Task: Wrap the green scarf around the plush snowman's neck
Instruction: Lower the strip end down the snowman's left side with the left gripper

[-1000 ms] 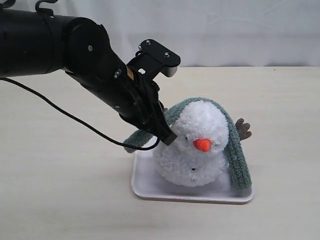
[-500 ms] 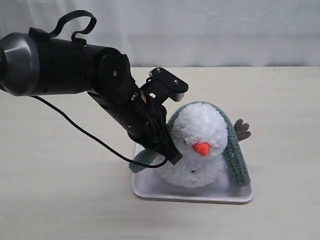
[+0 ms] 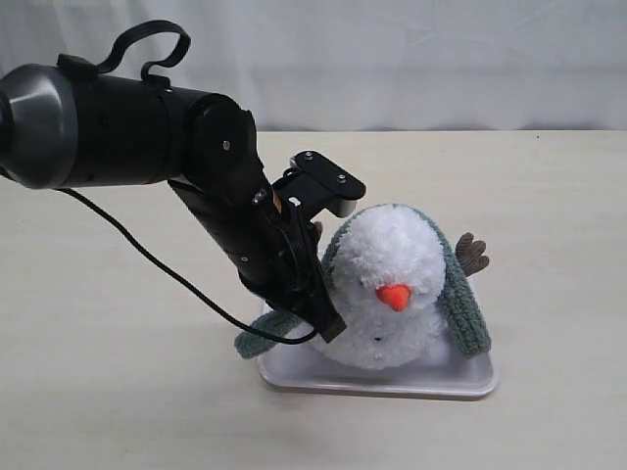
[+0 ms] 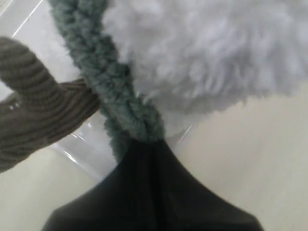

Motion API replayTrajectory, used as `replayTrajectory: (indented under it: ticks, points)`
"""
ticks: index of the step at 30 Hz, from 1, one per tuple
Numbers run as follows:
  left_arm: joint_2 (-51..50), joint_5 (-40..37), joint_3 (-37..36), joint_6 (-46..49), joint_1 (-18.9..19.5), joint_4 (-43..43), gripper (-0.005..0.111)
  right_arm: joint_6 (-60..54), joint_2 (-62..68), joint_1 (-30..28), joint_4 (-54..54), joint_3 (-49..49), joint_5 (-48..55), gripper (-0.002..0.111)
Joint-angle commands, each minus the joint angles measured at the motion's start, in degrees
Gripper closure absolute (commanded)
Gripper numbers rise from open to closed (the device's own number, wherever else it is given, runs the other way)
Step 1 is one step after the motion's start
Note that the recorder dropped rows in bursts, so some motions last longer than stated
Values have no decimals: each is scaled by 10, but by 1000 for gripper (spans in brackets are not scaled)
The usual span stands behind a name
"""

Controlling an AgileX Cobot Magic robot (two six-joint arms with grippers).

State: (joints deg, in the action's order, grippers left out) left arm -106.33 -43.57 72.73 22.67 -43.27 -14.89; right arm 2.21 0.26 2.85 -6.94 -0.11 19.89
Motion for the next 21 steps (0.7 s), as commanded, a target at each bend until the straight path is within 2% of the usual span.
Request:
replayTrajectory:
  ticks: [1, 6, 14, 21]
  points:
    - [1, 20, 0, -4, -1, 9, 107, 1, -3, -2, 3, 1, -3, 64]
    - [1, 18, 0, -4, -1, 2, 107, 1, -3, -2, 3, 1, -3, 64]
    - [0, -41, 0, 0, -1, -6, 107, 1, -3, -2, 3, 1, -3, 64]
    - [0, -14, 0, 3, -1, -6, 105, 1, -3, -2, 3, 1, -3, 64]
